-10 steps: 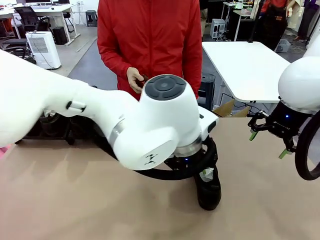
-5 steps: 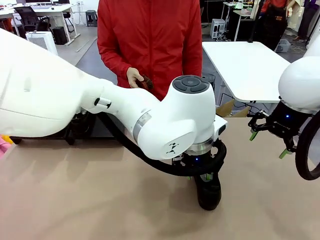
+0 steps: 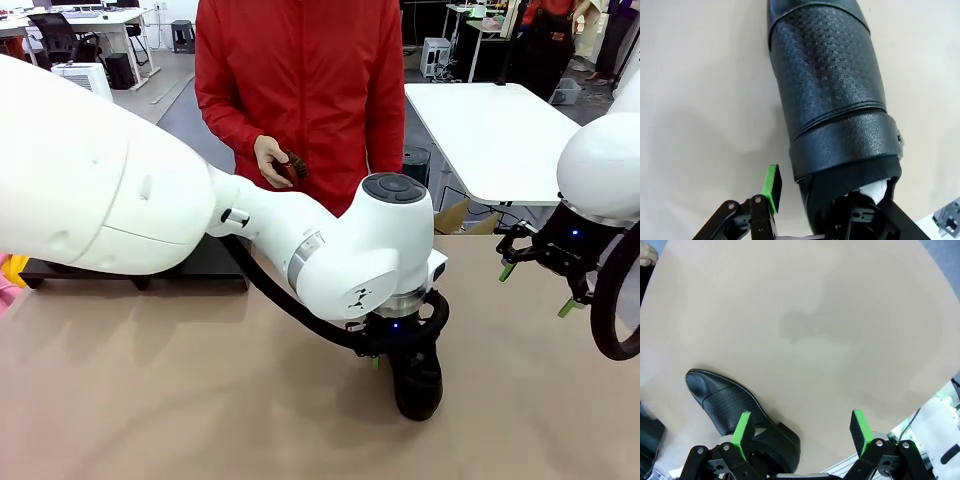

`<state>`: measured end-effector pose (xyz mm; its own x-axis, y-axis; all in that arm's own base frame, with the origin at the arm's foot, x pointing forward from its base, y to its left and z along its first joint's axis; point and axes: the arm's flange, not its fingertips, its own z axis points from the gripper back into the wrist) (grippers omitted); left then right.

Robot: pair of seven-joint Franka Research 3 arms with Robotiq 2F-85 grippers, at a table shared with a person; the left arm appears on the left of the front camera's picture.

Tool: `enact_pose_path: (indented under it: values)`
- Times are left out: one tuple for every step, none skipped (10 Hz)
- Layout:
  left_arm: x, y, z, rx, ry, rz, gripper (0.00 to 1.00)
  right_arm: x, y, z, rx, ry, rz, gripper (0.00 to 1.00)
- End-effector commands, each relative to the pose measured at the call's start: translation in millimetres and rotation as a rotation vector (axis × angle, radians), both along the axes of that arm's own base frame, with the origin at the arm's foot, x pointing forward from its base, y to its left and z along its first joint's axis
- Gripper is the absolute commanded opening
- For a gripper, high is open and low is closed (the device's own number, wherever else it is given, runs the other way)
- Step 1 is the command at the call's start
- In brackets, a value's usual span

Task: Organize the shoes by placing them on the stand.
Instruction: Place the Shoe from the middle of the table onto the Shoes Stand.

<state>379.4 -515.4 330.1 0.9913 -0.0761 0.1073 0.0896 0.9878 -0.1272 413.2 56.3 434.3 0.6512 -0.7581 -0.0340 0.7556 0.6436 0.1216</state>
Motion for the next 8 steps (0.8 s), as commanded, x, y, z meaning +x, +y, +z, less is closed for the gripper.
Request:
enact_pose_path:
  values:
    - [3.8,-3.8,1.8,0.010,-0.008,-0.017,0.12,-0.8,-3.7,0.6,-0.004,-0.005,0.020,1.00]
    - [3.9,-2.7,2.6,0.011,-0.018,-0.010,0.00,-0.8,-3.7,0.6,-0.004,-0.005,0.020,1.00]
    - [4.0,-1.6,3.5,0.015,-0.024,-0.004,0.00,-0.8,-3.7,0.6,-0.004,-0.005,0.020,1.00]
    - [4.9,-0.2,2.5,0.019,-0.022,-0.003,0.00,-0.8,-3.7,0.6,-0.004,-0.005,0.020,1.00]
    - [4.9,0.5,0.3,0.018,-0.011,-0.002,0.00,-0.8,-3.7,0.6,-0.004,-0.005,0.020,1.00]
    - [4.6,1.1,-0.3,0.015,-0.012,-0.001,0.00,-0.8,-3.7,0.6,-0.004,-0.005,0.020,1.00]
    - [4.9,2.5,1.3,0.011,-0.019,-0.002,0.00,-0.8,-3.7,0.6,-0.004,-0.005,0.020,1.00]
    - [2.5,5.2,6.0,0.003,-0.031,-0.016,0.00,-0.8,-3.7,0.6,-0.004,-0.005,0.020,1.00]
